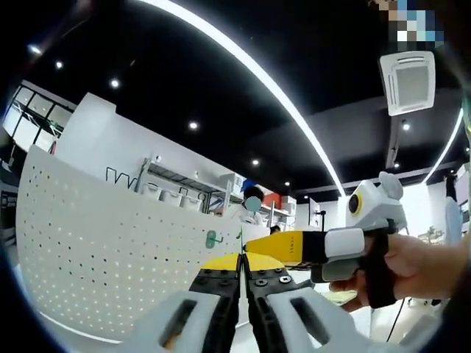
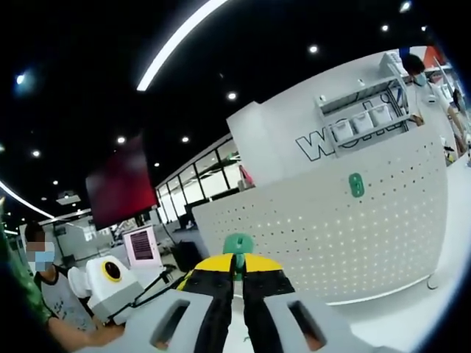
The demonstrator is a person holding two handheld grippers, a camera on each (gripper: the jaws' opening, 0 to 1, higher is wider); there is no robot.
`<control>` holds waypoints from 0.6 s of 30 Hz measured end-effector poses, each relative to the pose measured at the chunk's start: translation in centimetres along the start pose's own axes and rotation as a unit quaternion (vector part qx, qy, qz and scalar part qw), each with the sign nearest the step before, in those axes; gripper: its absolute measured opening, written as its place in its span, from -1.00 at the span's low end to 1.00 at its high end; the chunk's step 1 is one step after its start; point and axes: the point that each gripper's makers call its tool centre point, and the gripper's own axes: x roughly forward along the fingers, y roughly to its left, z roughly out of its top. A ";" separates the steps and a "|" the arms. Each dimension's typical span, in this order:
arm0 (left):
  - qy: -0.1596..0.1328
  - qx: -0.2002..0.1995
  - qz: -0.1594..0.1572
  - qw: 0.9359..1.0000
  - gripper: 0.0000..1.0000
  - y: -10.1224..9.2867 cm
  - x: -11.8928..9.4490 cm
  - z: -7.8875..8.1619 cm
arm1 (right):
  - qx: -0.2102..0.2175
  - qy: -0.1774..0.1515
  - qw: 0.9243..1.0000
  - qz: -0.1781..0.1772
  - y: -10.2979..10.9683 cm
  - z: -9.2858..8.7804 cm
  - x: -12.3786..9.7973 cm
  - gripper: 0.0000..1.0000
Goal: Insert the hook assembly into the mounting plate slot until the hook locks in place.
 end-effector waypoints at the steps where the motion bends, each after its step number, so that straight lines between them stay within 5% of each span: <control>1: 0.000 0.000 0.000 1.000 -0.97 0.0 0.0 0.0 | 0.002 0.000 1.000 0.000 0.0 0.0 0.0 -0.96; 18: 0.012 0.030 -0.005 0.999 -0.95 -0.2 0.2 0.1 | -0.006 -0.005 1.000 0.006 0.1 0.3 -0.2 -0.97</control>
